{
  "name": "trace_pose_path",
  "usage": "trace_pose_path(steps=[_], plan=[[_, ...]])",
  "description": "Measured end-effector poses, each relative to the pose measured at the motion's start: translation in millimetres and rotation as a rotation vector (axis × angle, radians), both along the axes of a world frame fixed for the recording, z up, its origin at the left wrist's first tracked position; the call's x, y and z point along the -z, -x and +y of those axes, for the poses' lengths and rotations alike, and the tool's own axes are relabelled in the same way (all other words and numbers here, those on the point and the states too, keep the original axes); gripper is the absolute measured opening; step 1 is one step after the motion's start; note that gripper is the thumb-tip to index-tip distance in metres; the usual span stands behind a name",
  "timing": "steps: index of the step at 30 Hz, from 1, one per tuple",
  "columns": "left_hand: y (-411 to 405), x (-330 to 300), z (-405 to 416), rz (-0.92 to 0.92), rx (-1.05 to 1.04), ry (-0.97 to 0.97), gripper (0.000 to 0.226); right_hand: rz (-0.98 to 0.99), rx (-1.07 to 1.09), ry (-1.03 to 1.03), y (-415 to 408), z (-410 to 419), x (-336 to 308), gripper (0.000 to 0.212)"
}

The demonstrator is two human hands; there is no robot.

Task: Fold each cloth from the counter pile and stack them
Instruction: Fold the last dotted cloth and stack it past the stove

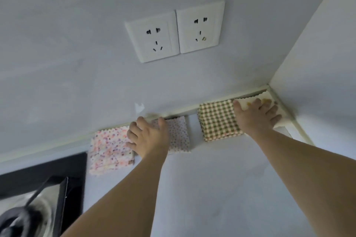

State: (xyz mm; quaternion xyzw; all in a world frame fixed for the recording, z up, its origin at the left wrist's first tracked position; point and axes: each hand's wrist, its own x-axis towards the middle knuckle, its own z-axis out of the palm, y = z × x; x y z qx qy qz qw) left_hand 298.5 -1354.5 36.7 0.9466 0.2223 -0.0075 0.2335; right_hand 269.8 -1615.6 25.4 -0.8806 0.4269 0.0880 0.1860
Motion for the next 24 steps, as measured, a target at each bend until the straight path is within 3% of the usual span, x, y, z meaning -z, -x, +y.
trace_pose_path(steps=[12, 24], plan=[[-21.8, 23.3, 82.3, 0.331, -0.274, -0.108, 0.084, 0.116, 0.052, -0.022, -17.4, 18.1, 11.5, 0.108], [-22.7, 45.4, 93.6, 0.356, -0.3, -0.024, 0.083, 0.136, 0.016, 0.003, -17.9, 40.8, 22.3, 0.109]])
